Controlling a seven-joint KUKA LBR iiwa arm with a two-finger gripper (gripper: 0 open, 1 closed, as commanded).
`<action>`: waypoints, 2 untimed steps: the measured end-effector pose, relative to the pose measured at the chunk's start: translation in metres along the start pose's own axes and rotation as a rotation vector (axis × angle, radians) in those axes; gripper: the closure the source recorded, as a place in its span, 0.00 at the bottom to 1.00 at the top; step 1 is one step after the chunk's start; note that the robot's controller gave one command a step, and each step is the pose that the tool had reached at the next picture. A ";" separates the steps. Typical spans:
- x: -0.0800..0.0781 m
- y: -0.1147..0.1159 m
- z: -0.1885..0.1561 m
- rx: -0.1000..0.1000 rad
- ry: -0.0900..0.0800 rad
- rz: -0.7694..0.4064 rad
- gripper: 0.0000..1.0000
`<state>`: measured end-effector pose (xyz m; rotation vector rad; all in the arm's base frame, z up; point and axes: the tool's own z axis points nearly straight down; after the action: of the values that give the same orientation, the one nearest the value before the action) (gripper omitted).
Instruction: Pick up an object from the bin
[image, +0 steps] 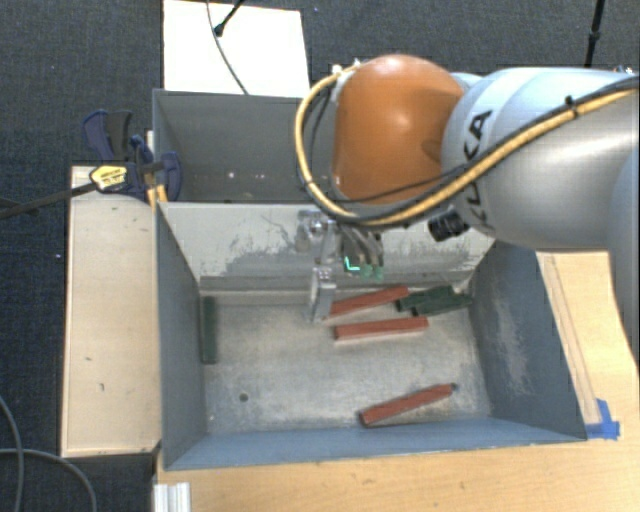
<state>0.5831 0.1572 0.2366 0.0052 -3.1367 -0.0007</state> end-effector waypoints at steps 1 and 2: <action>-0.001 -0.116 0.170 0.002 -0.002 -0.005 0.00; -0.005 -0.113 0.162 -0.002 -0.014 -0.003 1.00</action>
Offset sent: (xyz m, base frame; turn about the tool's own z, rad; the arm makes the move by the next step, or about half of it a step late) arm 0.0015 -0.1126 -0.1666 -0.0099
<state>0.5877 0.0447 0.0741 0.0096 -3.1503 -0.0035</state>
